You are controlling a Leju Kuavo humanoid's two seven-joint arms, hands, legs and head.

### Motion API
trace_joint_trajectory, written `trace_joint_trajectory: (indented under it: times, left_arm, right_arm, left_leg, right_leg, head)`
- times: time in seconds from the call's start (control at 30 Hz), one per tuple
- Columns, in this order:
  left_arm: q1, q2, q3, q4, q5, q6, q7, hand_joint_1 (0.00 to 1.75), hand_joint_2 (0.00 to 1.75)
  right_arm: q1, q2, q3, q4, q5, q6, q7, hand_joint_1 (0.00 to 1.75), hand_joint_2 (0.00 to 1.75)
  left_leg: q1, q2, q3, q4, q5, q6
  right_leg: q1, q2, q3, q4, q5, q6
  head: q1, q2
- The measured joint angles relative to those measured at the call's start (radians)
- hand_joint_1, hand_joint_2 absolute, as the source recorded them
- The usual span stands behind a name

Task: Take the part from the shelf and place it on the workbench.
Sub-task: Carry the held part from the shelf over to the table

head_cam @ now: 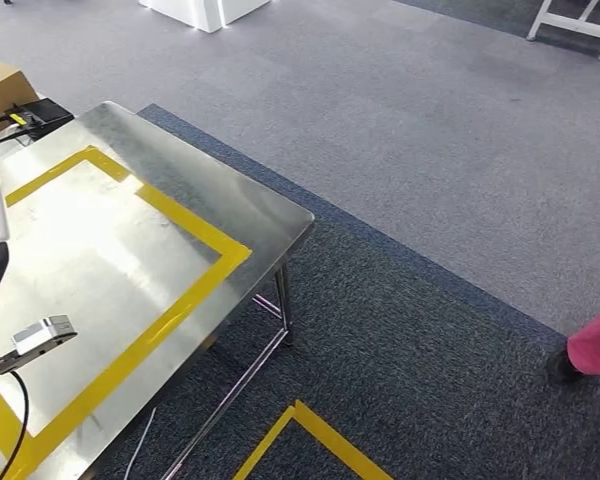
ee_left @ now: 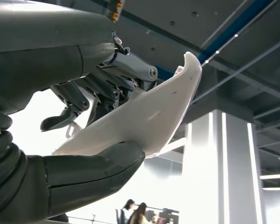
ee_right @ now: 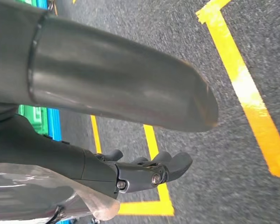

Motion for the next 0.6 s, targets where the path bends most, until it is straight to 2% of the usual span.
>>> trace_joint_trajectory:
  times: [0.03, 0.07, 0.1, 0.13, 0.17, 0.2, 0.23, 0.27, 0.3, 0.33, 0.37, 0.4, 0.43, 0.47, 0.5, 0.53, 0.6]
  left_arm:
    - [-0.001, 0.0, 0.0, 0.0, 0.0, 0.0, 0.0, 1.75, 1.75]
    - [-0.001, 0.0, 0.001, 0.001, 0.0, 0.0, 0.0, 1.75, 1.75]
    - [-0.001, 0.001, 0.001, 0.001, 0.0, -0.001, 0.0, 1.75, 1.75]
    - [-0.003, 0.002, 0.001, 0.001, 0.0, -0.001, 0.001, 1.75, 1.75]
    - [-0.007, 0.001, 0.001, 0.001, -0.001, -0.002, 0.001, 1.75, 1.75]
    - [-0.01, 0.0, 0.0, 0.001, -0.001, -0.003, 0.001, 1.75, 1.75]
    - [-0.013, -0.001, -0.001, 0.002, -0.001, -0.004, 0.002, 1.75, 1.75]
    - [-0.014, -0.002, -0.003, 0.003, -0.001, -0.004, 0.002, 1.75, 1.75]
    - [-0.014, -0.003, -0.006, 0.004, -0.001, -0.005, 0.002, 1.75, 1.75]
    - [-0.014, -0.004, -0.009, 0.005, -0.001, -0.005, 0.002, 1.75, 1.75]
    - [-0.014, -0.005, -0.011, 0.006, -0.002, -0.005, 0.002, 1.75, 1.75]
    - [-0.014, -0.005, -0.013, 0.006, -0.002, -0.005, 0.002, 1.75, 1.75]
    - [-0.014, -0.006, -0.014, 0.007, -0.002, -0.005, 0.002, 1.75, 1.75]
    - [-0.016, -0.006, -0.015, 0.007, -0.002, -0.005, 0.003, 1.75, 1.75]
    - [-0.017, -0.005, -0.016, 0.007, -0.002, -0.005, 0.004, 1.75, 1.75]
    - [-0.018, -0.004, -0.016, 0.007, -0.002, -0.005, 0.005, 1.75, 1.75]
    - [-0.018, -0.001, -0.016, 0.008, -0.003, -0.005, 0.006, 1.75, 1.75]
  right_arm:
    - [-0.001, 0.001, -0.002, -0.001, 0.001, 0.0, 0.0, 0.0, 0.0]
    - [-0.002, 0.002, -0.004, -0.002, 0.003, 0.0, 0.0, 0.0, 0.0]
    - [-0.004, 0.003, -0.005, -0.003, 0.006, 0.0, -0.001, 0.0, 0.0]
    - [-0.006, 0.004, -0.007, -0.005, 0.009, 0.001, -0.003, 0.0, 0.0]
    - [-0.008, 0.004, -0.009, -0.007, 0.013, 0.001, -0.006, 0.0, 0.0]
    - [-0.009, 0.005, -0.012, -0.008, 0.019, 0.002, -0.009, 0.0, 0.0]
    - [-0.009, 0.005, -0.015, -0.008, 0.024, 0.004, -0.012, 0.0, 0.0]
    - [-0.009, 0.006, -0.019, -0.008, 0.03, 0.005, -0.015, 0.0, 0.0]
    - [-0.009, 0.006, -0.023, -0.008, 0.037, 0.006, -0.017, 0.0, 0.0]
    - [-0.009, 0.006, -0.027, -0.008, 0.042, 0.007, -0.02, 0.0, 0.0]
    - [-0.01, 0.006, -0.031, -0.008, 0.048, 0.007, -0.023, 0.0, 0.0]
    - [-0.012, 0.006, -0.034, -0.008, 0.053, 0.007, -0.026, 0.0, 0.0]
    - [-0.014, 0.007, -0.037, -0.008, 0.058, 0.006, -0.03, 0.0, 0.0]
    - [-0.015, 0.008, -0.039, -0.008, 0.062, 0.004, -0.033, 0.0, 0.0]
    - [-0.016, 0.009, -0.043, -0.007, 0.067, 0.003, -0.037, 0.0, 0.0]
    - [-0.018, 0.01, -0.046, -0.007, 0.071, 0.001, -0.04, 0.0, 0.0]
    - [-0.022, 0.012, -0.052, -0.007, 0.076, 0.0, -0.045, 0.0, 0.0]
  left_leg:
    - [-0.005, 0.001, 0.001, -0.006, -0.004, 0.006]
    - [-0.004, -0.015, -0.001, -0.008, -0.002, 0.011]
    - [-0.003, -0.028, 0.0, -0.012, 0.0, 0.016]
    - [0.0, -0.04, 0.001, -0.015, 0.003, 0.022]
    - [0.004, -0.052, 0.003, -0.019, 0.006, 0.028]
    - [0.006, -0.063, 0.003, -0.021, 0.008, 0.032]
    - [0.008, -0.076, 0.002, -0.02, 0.008, 0.035]
    - [0.008, -0.09, 0.001, -0.02, 0.009, 0.037]
    - [0.008, -0.104, 0.001, -0.02, 0.009, 0.037]
    - [0.009, -0.119, 0.001, -0.02, 0.009, 0.037]
    - [0.009, -0.133, 0.002, -0.019, 0.009, 0.036]
    - [0.01, -0.147, 0.003, -0.018, 0.008, 0.035]
    - [0.011, -0.16, 0.002, -0.016, 0.007, 0.032]
    - [0.011, -0.173, -0.001, -0.012, 0.006, 0.027]
    - [0.011, -0.184, -0.005, -0.009, 0.007, 0.021]
    - [0.012, -0.196, -0.011, -0.008, 0.009, 0.014]
    - [0.016, -0.214, -0.017, -0.01, 0.014, 0.002]
  right_leg:
    - [0.002, -0.012, 0.002, 0.0, -0.002, 0.004]
    - [0.002, -0.025, 0.005, 0.0, -0.005, 0.009]
    - [0.001, -0.025, 0.006, 0.002, -0.011, 0.014]
    - [-0.001, -0.007, 0.002, 0.014, -0.022, 0.02]
    - [-0.003, 0.022, -0.012, 0.046, -0.042, 0.024]
    - [-0.006, 0.059, -0.039, 0.1, -0.07, 0.028]
    - [-0.007, 0.087, -0.074, 0.171, -0.101, 0.03]
    - [-0.008, 0.1, -0.112, 0.241, -0.126, 0.031]
    - [-0.009, 0.105, -0.141, 0.289, -0.135, 0.032]
    - [-0.009, 0.107, -0.151, 0.296, -0.122, 0.032]
    - [-0.01, 0.11, -0.143, 0.265, -0.091, 0.032]
    - [-0.012, 0.118, -0.118, 0.202, -0.049, 0.031]
    - [-0.015, 0.141, -0.088, 0.131, -0.015, 0.03]
    - [-0.019, 0.163, -0.061, 0.073, 0.005, 0.029]
    - [-0.021, 0.18, -0.042, 0.035, 0.014, 0.027]
    - [-0.021, 0.189, -0.034, 0.02, 0.012, 0.024]
    - [-0.018, 0.174, -0.03, 0.017, 0.013, 0.017]
  head:
    - [0.0, 0.0]
    - [0.0, 0.0]
    - [0.0, 0.0]
    - [0.0, 0.0]
    - [0.002, 0.0]
    - [0.004, 0.0]
    - [0.005, 0.0]
    - [0.006, 0.0]
    - [0.006, 0.0]
    - [0.006, 0.0]
    - [0.006, 0.0]
    - [0.006, 0.0]
    - [0.006, 0.0]
    - [0.006, 0.0]
    - [0.005, 0.0]
    - [0.005, 0.0]
    - [0.004, 0.0]
